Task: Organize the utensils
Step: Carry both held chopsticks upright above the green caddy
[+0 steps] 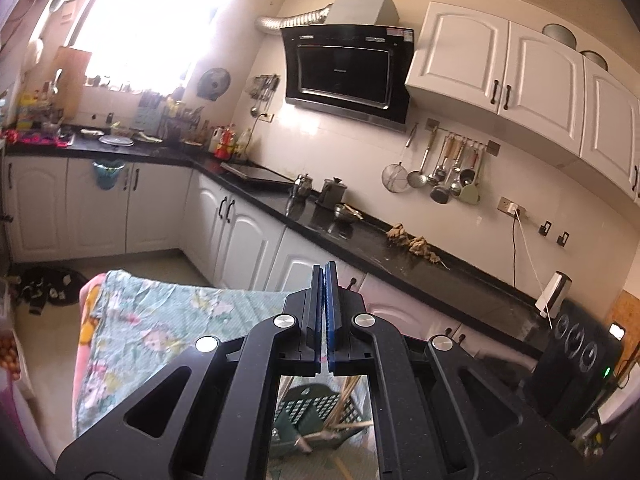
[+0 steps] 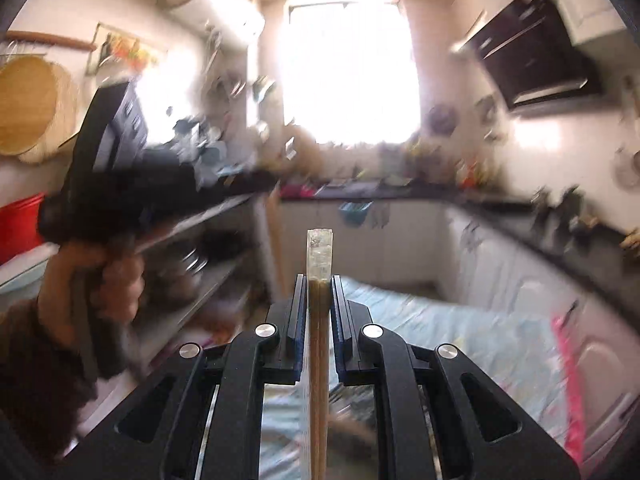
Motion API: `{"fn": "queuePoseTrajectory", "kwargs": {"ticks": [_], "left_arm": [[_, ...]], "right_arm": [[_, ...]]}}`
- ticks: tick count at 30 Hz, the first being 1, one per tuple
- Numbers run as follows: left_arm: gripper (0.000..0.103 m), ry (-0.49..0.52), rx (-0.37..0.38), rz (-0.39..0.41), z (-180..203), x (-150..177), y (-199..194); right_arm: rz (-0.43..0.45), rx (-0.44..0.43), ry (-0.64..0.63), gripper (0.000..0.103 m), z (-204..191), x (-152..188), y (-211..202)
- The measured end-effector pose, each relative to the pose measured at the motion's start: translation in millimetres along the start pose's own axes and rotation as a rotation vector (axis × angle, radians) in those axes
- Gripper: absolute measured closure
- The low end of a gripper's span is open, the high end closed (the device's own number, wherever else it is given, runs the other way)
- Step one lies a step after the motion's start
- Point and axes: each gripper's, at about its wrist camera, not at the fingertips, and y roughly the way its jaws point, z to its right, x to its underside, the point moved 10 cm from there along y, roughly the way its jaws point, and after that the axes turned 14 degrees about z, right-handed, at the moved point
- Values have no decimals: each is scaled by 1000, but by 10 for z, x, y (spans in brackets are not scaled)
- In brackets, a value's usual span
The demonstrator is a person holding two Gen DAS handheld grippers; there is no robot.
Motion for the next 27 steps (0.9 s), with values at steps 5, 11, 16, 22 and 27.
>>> {"fn": "queuePoseTrajectory", "kwargs": {"ticks": [5,11,16,22,27], "left_arm": [[103,23,-9,0,53,45,162],[103,2,-8,-19,-9,232,318],[103,-18,-7,-22,-79,400,410],[103,-34,-10,-43,-140,620,513],[103,-37,-6,-66,-156,810,564]], "right_arm": [[96,102,-25,92,372,-130,65],[149,181,-19,92,731,38,179],[154,227,-18,92,870,284,260],[128,275,-29,92,981,606,389],[85,291,-19,91,1010,886,478]]}}
